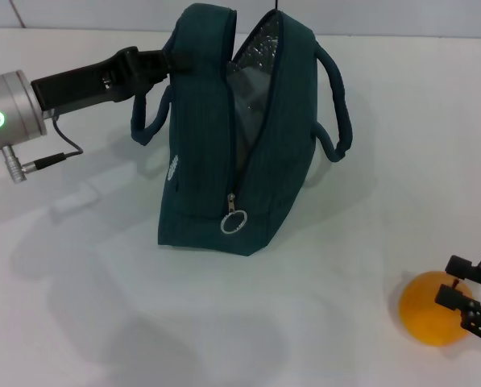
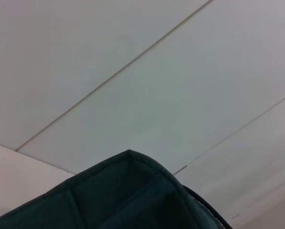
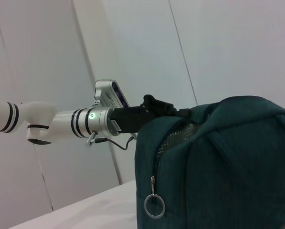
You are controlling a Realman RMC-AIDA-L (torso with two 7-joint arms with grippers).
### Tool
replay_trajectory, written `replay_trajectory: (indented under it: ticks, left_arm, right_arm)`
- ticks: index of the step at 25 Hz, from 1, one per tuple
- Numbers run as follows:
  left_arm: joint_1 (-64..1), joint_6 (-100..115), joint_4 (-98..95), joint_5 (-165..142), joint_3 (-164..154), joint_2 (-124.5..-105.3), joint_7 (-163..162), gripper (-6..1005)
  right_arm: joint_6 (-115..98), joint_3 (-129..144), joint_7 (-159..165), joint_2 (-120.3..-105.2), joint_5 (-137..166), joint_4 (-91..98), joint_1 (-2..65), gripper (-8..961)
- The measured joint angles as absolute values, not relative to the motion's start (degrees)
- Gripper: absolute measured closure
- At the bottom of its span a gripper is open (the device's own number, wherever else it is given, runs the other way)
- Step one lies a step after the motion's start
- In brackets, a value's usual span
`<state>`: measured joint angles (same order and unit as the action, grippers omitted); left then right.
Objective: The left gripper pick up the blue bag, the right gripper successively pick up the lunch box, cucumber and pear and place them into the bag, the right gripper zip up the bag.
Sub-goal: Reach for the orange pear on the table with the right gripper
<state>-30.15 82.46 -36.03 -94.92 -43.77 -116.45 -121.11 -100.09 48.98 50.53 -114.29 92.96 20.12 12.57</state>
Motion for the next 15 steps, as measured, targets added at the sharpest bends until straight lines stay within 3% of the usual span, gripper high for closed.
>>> replay_trajectory:
  ticks: [5,12,15]
  left_arm:
    - [-30.14,82.55,-36.03,-94.92,-43.77,-116.45,-121.11,943]
    - [-29.93,82.67,-36.04,-94.92,-43.77,-116.56,-121.11,943]
    - [-29.9,82.69,-36.04,-94.92,-43.77,-116.65,-121.11,943]
  right_arm:
    - [-99.41,49.06,50.54,-114.26,93.3,20.11,12.57,503]
    - [-99.12,48.79,50.54,-114.26,93.35,20.04,12.57,742]
    - [-99.0,48.83,50.54,-114.25,93.34,20.03,12.58,749]
